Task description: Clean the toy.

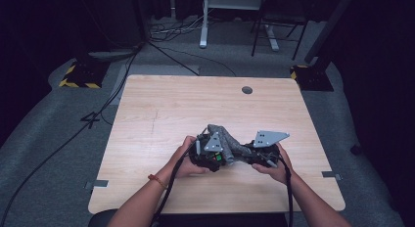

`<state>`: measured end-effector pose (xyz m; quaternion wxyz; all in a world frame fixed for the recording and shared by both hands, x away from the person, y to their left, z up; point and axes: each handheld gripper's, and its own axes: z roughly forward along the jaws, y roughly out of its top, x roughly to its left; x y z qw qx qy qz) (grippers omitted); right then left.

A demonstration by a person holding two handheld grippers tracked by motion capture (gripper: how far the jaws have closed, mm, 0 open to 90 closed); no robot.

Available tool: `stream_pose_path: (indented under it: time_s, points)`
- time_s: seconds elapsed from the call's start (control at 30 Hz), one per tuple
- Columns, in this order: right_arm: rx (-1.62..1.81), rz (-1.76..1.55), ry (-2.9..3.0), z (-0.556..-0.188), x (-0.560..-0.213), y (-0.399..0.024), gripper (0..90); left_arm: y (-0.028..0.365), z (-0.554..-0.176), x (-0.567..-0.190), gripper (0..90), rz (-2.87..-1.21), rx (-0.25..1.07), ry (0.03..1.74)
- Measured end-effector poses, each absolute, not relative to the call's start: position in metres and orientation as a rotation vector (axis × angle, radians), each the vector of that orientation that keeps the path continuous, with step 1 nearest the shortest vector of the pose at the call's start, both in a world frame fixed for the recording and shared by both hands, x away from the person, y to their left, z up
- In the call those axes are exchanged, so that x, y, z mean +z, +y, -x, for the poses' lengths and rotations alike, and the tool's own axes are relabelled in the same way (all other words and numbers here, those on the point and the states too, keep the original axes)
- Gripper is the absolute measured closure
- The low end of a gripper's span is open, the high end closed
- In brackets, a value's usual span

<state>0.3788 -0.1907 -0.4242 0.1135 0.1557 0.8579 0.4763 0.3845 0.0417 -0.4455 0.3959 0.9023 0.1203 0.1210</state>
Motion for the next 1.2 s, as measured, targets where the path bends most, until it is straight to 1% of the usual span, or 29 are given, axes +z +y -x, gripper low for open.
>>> stream_pose_path:
  time_s: [0.37,0.6,0.67,0.83,0.97,1.2]
  points:
    - [1.258,-0.524,2.59,-0.39,-0.438,-0.193,76.8,0.058,-0.382,-0.431,33.2,-2.223,0.322,0.294]
    - [1.368,-0.46,2.548,-0.38,-0.429,-0.189,76.8,0.052,-0.381,-0.436,33.0,-2.268,0.336,0.287]
    - [1.367,-0.441,2.536,-0.376,-0.426,-0.187,76.8,0.049,-0.379,-0.437,33.0,-2.283,0.358,0.278]
    - [1.423,-0.416,2.503,-0.371,-0.419,-0.185,76.9,0.043,-0.378,-0.44,33.0,-2.305,0.355,0.278]
    - [1.387,-0.394,2.51,-0.367,-0.418,-0.179,76.9,0.037,-0.377,-0.445,32.9,-2.344,0.368,0.26]
    - [1.315,-0.446,2.497,-0.374,-0.421,-0.186,76.9,0.043,-0.379,-0.438,33.4,-2.295,0.355,0.266]
